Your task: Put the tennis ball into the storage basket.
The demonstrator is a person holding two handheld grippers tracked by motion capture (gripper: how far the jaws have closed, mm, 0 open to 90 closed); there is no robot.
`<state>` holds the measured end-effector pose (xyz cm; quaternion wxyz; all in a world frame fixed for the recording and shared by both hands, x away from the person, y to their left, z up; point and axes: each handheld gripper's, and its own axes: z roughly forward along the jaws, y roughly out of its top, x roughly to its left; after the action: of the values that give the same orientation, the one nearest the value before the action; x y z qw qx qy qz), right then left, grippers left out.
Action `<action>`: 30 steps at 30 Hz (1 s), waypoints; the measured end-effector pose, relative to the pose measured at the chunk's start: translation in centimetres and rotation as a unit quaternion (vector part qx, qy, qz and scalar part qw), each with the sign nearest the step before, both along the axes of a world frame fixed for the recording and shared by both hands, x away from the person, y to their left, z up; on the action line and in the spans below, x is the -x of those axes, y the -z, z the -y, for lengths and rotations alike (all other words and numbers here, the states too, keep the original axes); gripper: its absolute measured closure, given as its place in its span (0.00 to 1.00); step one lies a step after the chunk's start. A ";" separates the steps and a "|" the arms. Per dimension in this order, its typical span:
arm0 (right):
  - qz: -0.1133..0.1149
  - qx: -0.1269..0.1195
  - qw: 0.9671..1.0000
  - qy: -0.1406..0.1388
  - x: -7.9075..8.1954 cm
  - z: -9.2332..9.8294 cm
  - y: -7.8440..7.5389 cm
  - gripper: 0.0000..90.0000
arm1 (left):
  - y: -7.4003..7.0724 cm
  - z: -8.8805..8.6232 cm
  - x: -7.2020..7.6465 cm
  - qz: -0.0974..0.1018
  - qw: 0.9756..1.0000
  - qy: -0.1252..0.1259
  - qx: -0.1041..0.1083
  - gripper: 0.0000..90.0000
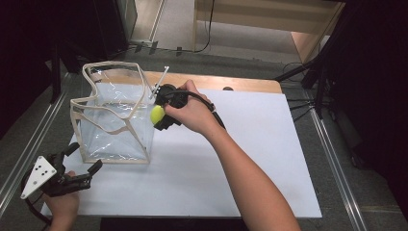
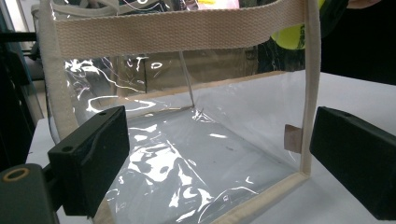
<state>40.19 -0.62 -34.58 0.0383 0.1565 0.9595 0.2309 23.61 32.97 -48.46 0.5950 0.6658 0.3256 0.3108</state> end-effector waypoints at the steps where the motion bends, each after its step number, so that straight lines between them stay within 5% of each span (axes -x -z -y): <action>1: 0.003 0.004 1.000 0.003 0.1 0.1 -0.6 0.27 | 0.0 0.0 0.0 0.000 1.000 0.000 0.000 0.06; 30: 0.024 0.002 1.000 0.001 0.0 -0.7 -6.1 0.27 | 0.0 -0.1 0.0 0.000 1.000 0.000 0.003 0.06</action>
<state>40.24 0.07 -28.45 0.0615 0.1518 0.9588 0.2321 23.64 33.03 -48.45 0.5973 0.6636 0.3266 0.3102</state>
